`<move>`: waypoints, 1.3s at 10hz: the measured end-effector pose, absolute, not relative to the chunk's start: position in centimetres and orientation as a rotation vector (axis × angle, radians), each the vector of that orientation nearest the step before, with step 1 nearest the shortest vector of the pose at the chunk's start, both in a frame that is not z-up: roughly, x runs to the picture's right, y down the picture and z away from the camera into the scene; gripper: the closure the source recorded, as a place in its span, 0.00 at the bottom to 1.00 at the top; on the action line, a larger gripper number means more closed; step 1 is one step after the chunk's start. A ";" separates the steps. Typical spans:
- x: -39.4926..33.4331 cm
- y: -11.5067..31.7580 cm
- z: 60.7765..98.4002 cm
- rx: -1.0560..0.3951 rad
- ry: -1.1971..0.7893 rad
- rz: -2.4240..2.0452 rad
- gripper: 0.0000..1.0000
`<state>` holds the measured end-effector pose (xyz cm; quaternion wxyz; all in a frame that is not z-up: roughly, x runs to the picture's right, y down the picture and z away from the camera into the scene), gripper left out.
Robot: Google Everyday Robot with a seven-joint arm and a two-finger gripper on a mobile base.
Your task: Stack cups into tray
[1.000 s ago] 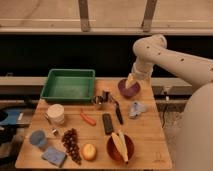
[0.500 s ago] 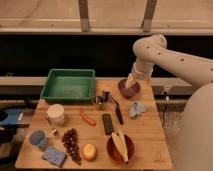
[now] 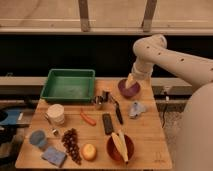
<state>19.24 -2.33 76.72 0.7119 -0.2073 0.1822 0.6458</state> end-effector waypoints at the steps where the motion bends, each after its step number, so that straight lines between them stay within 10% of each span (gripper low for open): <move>1: 19.2 -2.3 76.7 -0.460 0.404 1.432 0.27; 13: 12.3 -5.8 78.2 -0.523 0.169 1.366 0.27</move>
